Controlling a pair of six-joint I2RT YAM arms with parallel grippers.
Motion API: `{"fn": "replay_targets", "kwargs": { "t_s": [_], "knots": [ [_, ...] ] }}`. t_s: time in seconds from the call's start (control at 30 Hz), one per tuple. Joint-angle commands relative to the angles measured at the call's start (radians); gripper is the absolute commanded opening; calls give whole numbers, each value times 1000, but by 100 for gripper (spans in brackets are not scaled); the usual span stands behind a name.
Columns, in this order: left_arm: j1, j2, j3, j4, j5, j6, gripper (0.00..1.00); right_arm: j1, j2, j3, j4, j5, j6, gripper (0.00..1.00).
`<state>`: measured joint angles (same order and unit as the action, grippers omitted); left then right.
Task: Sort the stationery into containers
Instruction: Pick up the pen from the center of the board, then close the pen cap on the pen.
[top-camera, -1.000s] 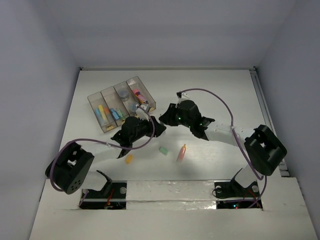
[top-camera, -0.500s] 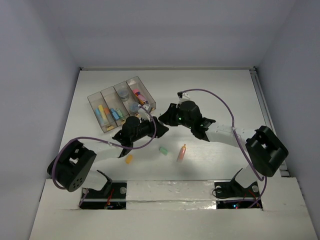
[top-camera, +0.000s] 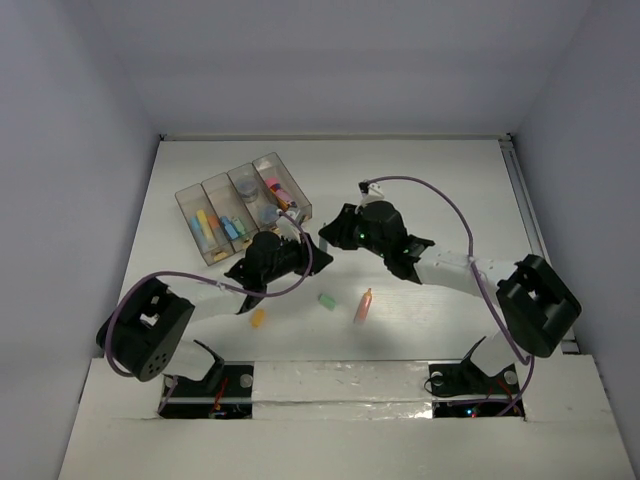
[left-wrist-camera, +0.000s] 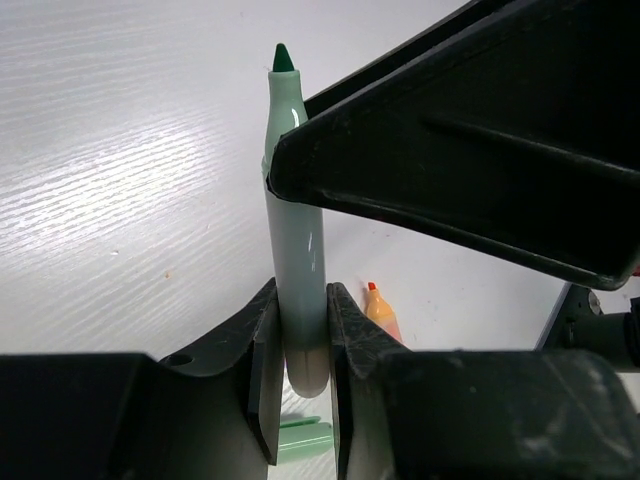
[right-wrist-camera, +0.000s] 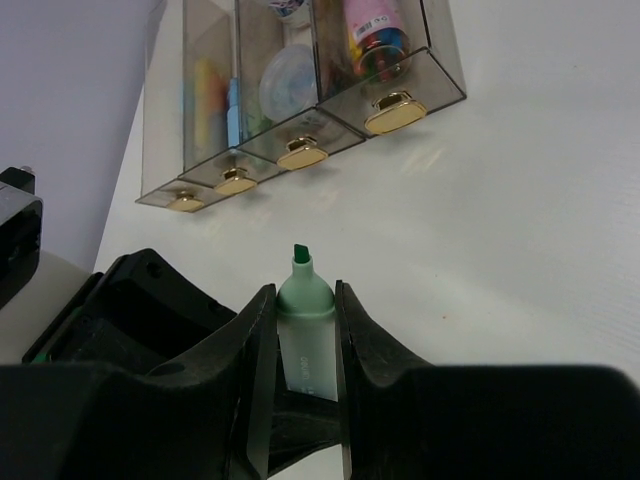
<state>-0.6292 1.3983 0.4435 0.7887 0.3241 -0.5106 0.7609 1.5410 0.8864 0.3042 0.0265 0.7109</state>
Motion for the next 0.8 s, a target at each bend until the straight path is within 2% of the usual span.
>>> {"fn": "replay_targets", "kwargs": {
  "t_s": [0.0,0.03,0.1,0.13,0.23,0.27,0.3,0.33,0.43,0.47,0.5,0.53,0.7,0.73,0.77],
  "knots": [
    [-12,-64,31,46,3,40,0,9,-56,-9,14,15,-17,17],
    [-12,-70,31,32,4,52,0,9,-68,-6,-6,18,-37,32],
    [-12,-96,32,6,-3,72,0,9,-126,-3,-78,32,-76,46],
    [-12,-107,34,-24,-13,95,0,9,-151,-6,-105,45,-123,61],
    [9,-151,29,-66,-31,119,0,9,-246,-12,-224,50,-229,76],
    [10,-160,26,-74,-33,130,0,9,-266,-17,-255,30,-258,76],
    [25,-179,23,-80,-33,133,0,9,-284,-20,-316,15,-283,74],
    [37,-186,18,-86,-36,135,0,9,-307,-23,-354,-41,-335,60],
    [46,-217,11,-91,-43,130,0,9,-317,-46,-431,-167,-415,40],
    [46,-232,8,-94,-60,127,0,9,-303,-49,-448,-225,-416,20],
    [46,-242,4,-97,-71,124,0,9,-298,-55,-462,-241,-416,13],
    [55,-251,1,-106,-85,123,0,18,-292,-61,-470,-249,-397,0],
    [56,-343,-26,-135,-167,127,0,115,-221,-69,-462,-307,-326,1],
    [56,-352,-29,-144,-178,130,0,138,-199,-64,-453,-316,-299,10],
    [56,-366,-34,-146,-187,130,0,184,-176,-64,-447,-310,-282,12]
  ]
}}
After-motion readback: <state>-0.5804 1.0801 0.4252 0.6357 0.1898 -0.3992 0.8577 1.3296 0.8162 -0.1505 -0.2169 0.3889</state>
